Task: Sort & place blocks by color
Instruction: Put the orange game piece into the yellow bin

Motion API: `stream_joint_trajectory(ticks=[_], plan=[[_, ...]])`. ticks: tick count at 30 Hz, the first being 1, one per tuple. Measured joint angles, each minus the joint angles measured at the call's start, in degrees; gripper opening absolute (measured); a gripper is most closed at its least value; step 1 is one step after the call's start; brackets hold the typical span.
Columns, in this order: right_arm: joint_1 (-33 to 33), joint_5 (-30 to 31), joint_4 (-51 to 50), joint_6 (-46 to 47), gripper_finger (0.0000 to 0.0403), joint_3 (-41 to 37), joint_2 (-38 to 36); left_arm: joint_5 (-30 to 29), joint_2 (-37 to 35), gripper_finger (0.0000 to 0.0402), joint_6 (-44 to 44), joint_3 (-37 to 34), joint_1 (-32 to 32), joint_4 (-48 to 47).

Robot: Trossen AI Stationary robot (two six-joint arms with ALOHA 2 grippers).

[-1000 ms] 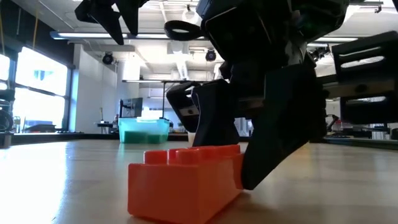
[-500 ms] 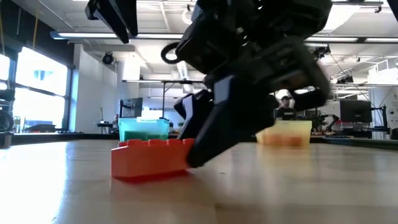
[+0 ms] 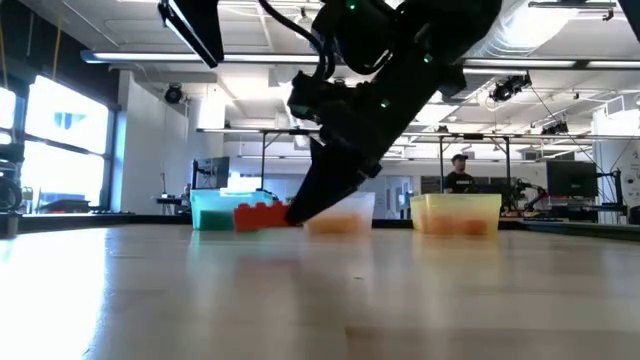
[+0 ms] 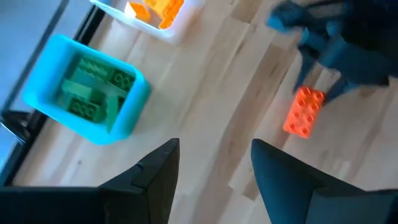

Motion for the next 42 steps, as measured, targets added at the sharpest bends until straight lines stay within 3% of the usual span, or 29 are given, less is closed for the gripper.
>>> stream_joint_trajectory(ticks=[8,16,20,24,28,36,42], plan=[[-1.4,9.4,-1.3,5.3,0.0118,0.0,-3.5,-2.1,-0.1,0.0186,9.2,0.0,3.1,0.0],[-2.8,26.2,-6.0,9.8,0.0118,0.0,-9.3,-2.6,-0.8,0.0186,16.0,0.0,7.0,0.2],[-5.4,38.1,-14.0,18.1,0.0118,0.0,-12.5,-2.6,-1.1,0.0186,18.2,0.0,8.6,0.2],[-9.1,48.8,-24.6,32.8,0.0118,0.1,-15.2,-2.6,-1.2,0.0186,20.0,0.0,10.3,0.2],[-14.1,48.9,-32.2,40.5,0.0118,0.1,-16.7,-2.6,-1.2,0.0186,20.4,0.0,11.9,0.3],[-23.9,39.9,-42.5,47.8,0.0118,0.1,-16.8,-2.4,-1.1,0.0186,21.8,0.0,14.3,0.7],[-30.7,33.1,-48.3,44.9,0.0118,0.1,-16.7,-2.1,-1.1,0.0186,21.8,0.0,14.6,1.0]])
